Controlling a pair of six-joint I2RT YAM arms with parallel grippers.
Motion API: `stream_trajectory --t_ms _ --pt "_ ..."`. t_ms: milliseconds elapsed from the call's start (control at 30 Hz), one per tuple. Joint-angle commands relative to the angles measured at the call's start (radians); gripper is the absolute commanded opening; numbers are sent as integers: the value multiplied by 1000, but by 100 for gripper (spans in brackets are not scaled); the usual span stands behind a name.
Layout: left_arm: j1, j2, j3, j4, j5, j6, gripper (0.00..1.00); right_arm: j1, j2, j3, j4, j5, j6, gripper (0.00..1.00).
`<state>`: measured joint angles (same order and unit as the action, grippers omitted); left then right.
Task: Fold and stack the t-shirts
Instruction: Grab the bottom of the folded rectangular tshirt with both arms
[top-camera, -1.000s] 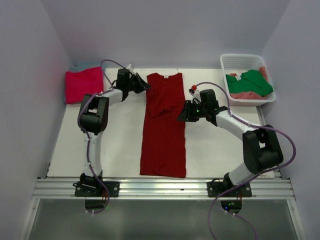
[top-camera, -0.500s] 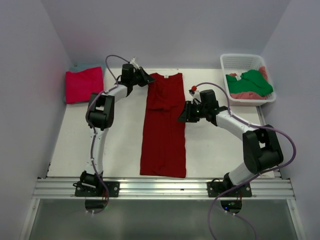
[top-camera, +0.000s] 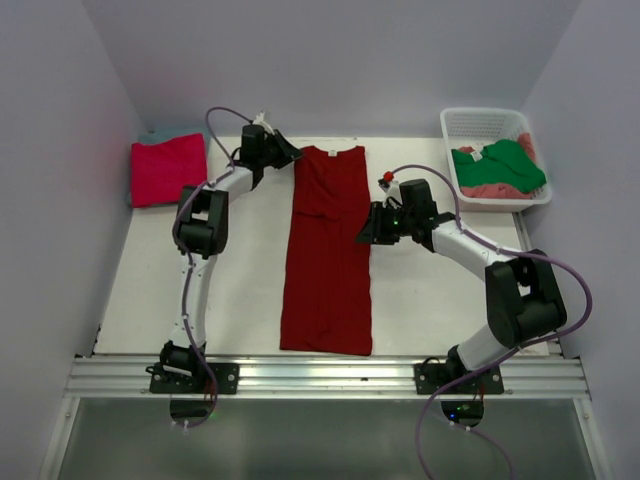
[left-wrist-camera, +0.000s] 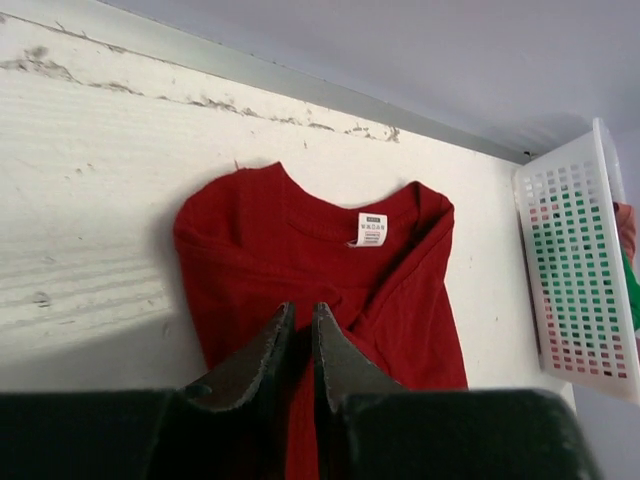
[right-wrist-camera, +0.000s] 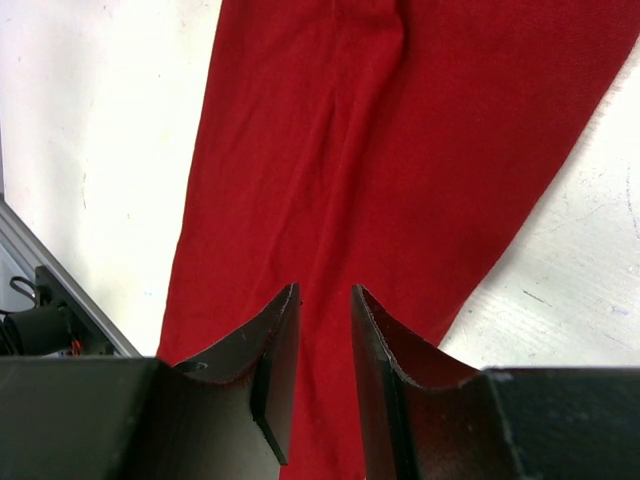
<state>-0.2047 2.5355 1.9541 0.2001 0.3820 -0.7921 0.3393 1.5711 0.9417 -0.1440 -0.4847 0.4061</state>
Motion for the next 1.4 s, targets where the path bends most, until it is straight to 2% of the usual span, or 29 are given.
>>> stream_trajectory --t_ms 0,267,333,367,400,433,567,600,633,833,900,1133,1267,1367 --pt "28 0 46 35 -38 18 16 -5 4 11 6 23 -9 31" --pt "36 26 91 18 -46 34 29 -3 9 8 9 31 -4 31" --pt "37 10 60 51 -28 34 39 -5 6 6 8 38 -6 31" --pt "37 -27 36 102 -5 34 59 -3 6 5 7 43 -7 31" --pt "37 -53 -28 125 7 42 75 -5 4 5 7 49 -10 31" --pt "36 -87 -70 140 12 47 100 -3 3 3 7 54 -10 32" --pt "36 -363 -344 237 20 64 100 -3 -13 0 4 92 -15 36" --pt "34 -417 -485 263 29 62 100 -3 -16 0 6 104 -15 37" --pt "31 -464 -548 271 43 62 100 -2 -23 0 1 125 -15 38" --pt "16 -902 -1050 272 93 34 100 -3 -94 -36 -35 172 -7 42" --pt "4 -992 -1188 214 78 42 100 3 -120 -50 -37 173 14 42" --pt "-65 -1334 -1333 -177 89 146 100 98 -230 -167 -109 224 71 44" --pt "-85 -1442 -1394 -365 100 159 100 190 -308 -262 -134 256 137 45" --pt "-110 -1482 -1457 -430 113 166 100 222 -359 -348 -143 258 190 45"
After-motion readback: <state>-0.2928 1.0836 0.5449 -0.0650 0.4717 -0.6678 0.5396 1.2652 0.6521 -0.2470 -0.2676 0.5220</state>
